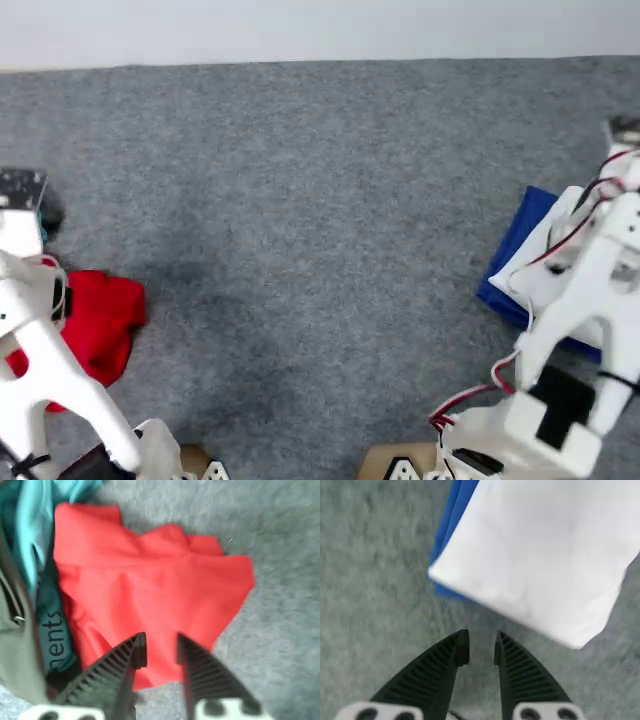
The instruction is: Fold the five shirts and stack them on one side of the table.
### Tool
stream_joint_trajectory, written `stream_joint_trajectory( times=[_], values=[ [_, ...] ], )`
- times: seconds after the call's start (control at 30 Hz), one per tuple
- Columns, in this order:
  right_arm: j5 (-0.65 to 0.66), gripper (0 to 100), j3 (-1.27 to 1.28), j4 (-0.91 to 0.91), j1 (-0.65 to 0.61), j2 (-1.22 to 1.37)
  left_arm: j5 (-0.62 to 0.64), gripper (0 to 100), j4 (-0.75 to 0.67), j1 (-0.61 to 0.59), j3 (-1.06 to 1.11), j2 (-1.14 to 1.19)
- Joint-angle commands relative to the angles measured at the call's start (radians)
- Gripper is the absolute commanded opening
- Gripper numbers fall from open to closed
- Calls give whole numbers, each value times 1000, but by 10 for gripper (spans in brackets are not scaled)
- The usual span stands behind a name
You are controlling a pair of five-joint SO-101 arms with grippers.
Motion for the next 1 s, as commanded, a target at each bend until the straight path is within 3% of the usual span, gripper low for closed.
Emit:
stream_joint_trajectory(
  times=[0.0,0.23,0.37,0.53,0.7,0.97],
  values=[
    [-6,90,78,38,-12,-105,-18,223,-147,-11,108,-31],
    [-6,90,170,38,-13,-199,-124,227,-439,-8,374,-17],
    [-6,90,215,38,-15,-240,-140,227,-523,-11,404,124],
    [-6,90,236,39,-12,-283,-143,200,-517,-12,285,367],
    [-8,90,236,39,-10,-326,-144,1,-503,-9,185,522],
    [-8,90,236,39,-10,-407,-84,3,-170,61,-61,391]
  ],
)
